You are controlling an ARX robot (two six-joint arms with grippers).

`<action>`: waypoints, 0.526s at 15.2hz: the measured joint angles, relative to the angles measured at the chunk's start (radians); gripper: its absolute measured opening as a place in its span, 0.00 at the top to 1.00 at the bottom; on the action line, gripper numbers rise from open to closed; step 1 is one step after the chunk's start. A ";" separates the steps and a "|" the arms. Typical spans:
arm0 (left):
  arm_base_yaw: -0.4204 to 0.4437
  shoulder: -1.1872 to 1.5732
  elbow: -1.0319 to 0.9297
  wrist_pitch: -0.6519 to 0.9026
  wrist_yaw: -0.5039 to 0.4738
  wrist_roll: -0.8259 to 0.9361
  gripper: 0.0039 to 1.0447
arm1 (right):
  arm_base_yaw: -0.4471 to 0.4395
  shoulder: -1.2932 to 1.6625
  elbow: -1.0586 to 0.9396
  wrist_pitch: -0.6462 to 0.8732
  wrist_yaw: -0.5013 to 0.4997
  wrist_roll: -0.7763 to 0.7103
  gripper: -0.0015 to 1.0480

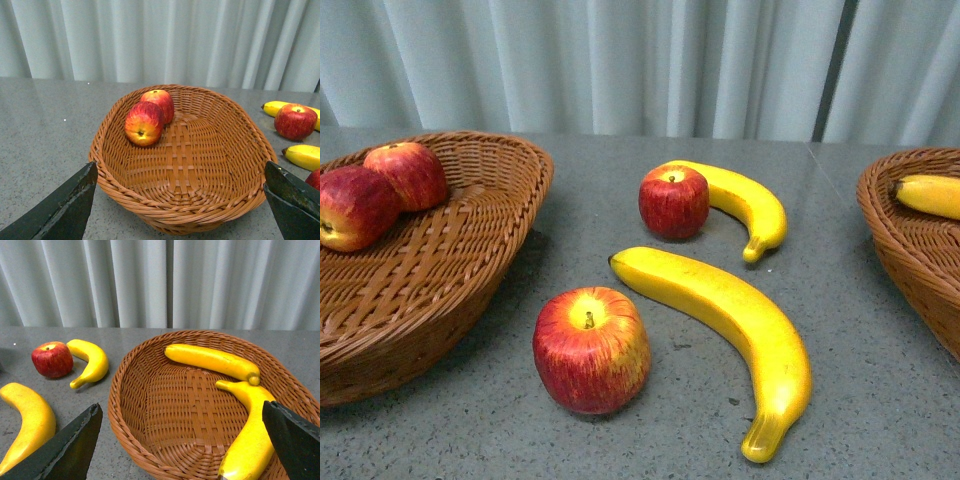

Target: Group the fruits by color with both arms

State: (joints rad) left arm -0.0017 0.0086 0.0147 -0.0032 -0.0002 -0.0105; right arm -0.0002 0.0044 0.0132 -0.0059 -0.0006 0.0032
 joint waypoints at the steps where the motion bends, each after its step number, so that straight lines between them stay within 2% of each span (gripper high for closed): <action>1: 0.000 0.000 0.000 0.000 0.000 0.000 0.06 | 0.000 0.000 0.000 0.000 0.000 0.000 0.06; 8: 0.000 0.000 0.000 0.000 0.000 0.000 0.06 | 0.000 0.000 0.000 0.000 0.000 0.000 0.06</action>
State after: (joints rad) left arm -0.0017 0.0086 0.0147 -0.0032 -0.0002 -0.0105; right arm -0.0002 0.0044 0.0132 -0.0059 -0.0006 0.0032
